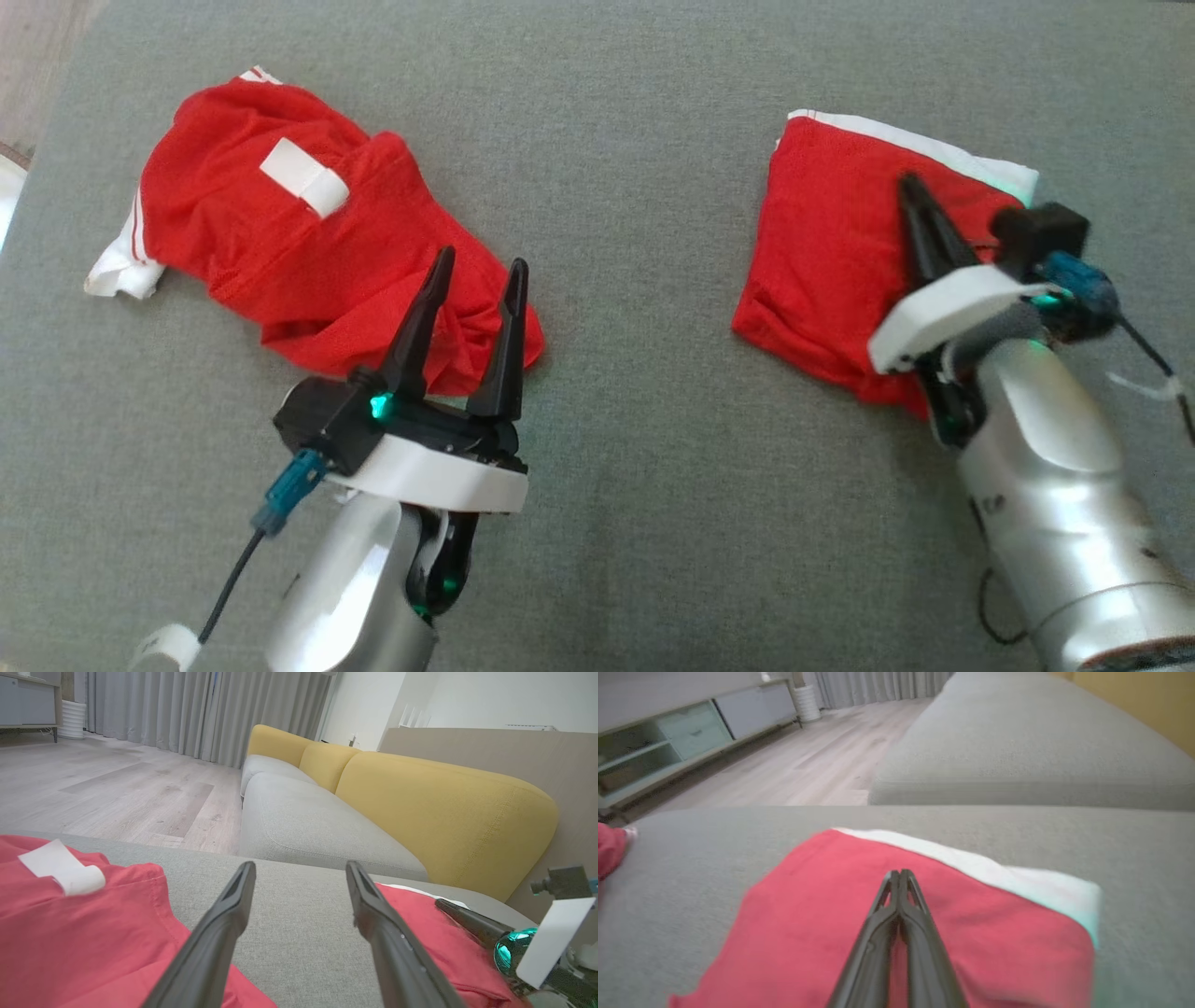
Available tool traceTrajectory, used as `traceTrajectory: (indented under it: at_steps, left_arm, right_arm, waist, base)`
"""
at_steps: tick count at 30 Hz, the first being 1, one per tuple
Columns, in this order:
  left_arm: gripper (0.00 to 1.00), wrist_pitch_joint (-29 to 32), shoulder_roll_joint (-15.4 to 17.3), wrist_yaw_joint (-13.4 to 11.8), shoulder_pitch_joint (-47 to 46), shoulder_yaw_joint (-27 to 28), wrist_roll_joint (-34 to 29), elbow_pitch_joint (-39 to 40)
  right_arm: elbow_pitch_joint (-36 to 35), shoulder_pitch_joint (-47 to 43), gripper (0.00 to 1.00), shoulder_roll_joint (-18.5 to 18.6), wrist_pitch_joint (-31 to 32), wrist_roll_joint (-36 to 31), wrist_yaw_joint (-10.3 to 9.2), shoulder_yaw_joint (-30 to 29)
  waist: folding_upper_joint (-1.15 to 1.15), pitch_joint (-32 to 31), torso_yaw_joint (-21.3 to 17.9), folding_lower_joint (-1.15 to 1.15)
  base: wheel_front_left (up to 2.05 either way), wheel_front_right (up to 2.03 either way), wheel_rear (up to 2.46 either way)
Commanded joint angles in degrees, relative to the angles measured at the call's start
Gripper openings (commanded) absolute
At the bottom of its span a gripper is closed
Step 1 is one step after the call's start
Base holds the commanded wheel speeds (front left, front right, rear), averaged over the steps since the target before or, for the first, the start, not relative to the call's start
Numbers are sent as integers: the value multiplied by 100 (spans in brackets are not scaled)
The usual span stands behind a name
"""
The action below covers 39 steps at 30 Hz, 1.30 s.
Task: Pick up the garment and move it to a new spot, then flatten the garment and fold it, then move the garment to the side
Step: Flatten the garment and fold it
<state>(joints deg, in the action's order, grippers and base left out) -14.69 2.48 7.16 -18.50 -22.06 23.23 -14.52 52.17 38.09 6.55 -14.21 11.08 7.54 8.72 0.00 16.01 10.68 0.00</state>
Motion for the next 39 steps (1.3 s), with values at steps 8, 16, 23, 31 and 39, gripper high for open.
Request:
traceTrajectory:
  at_steps: [8,16,23,31,39]
  left_arm:
    - [100,-30,40,33,-72,186,50,196]
    - [100,-30,40,33,64,246,8,123]
    - [100,-30,40,33,282,456,-39,154]
    - [100,-30,40,33,531,575,-46,162]
    - [100,-30,40,33,722,552,-21,88]
  right_arm:
    - [127,39,0,-327,95,416,-5,987]
    - [411,97,0,-276,-8,1014,-5,1470]
    - [-854,-361,0,207,-76,847,-5,752]
    - [-2723,-1887,0,-38,-78,9,-5,-655]
    - [-3709,-2967,100,-348,-78,-373,-5,-1167]
  waist:
    - [0,-115,-23,0]
    - [0,-408,-196,0]
    - [0,-794,-585,0]
    - [0,-1120,-1057,0]
    - [0,-1268,-1284,0]
  base:
    - [0,0,0]
    - [0,0,0]
    - [0,0,0]
    - [0,0,0]
    - [0,0,0]
